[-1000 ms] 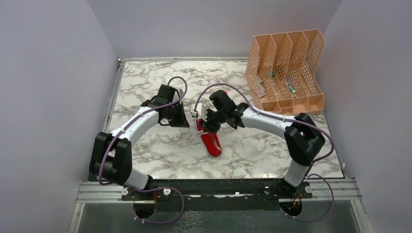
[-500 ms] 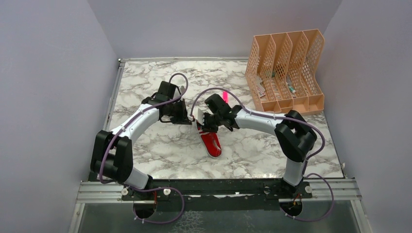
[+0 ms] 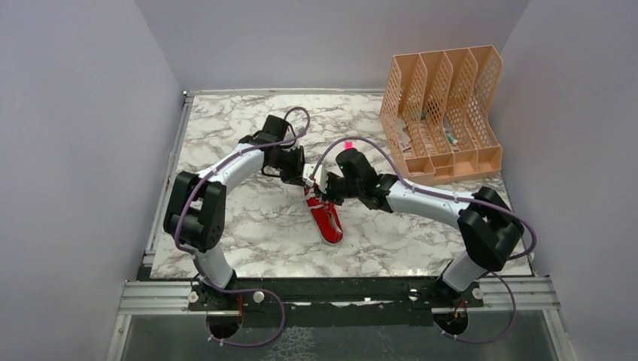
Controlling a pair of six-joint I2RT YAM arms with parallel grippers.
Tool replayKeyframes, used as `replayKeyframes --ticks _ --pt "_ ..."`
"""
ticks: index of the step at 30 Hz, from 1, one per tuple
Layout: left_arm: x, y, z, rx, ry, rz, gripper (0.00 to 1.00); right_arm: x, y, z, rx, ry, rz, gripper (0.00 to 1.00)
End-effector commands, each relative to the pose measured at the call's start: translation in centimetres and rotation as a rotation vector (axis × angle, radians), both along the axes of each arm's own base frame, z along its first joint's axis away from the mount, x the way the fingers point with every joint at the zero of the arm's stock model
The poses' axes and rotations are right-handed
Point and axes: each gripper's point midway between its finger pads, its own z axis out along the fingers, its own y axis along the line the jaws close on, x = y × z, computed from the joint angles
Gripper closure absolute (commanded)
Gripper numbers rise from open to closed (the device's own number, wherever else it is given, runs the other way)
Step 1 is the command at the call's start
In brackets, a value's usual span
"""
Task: Tie the shoes
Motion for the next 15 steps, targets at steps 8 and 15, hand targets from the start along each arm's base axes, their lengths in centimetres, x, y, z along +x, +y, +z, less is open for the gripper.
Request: replayKeyframes --ticks 8,15 --pt "-4.6 -3.1 -0.3 -0.204 0.108 -0.245 0.98 2.7 -0.2 2.6 0.129 -0.071 -0.198 0.99" --pt "-6.9 -3.8 0.3 -0.35 0.184 -0.323 0.98 2.9 -0.5 1.9 0.135 -0.035 -0.253 0.95"
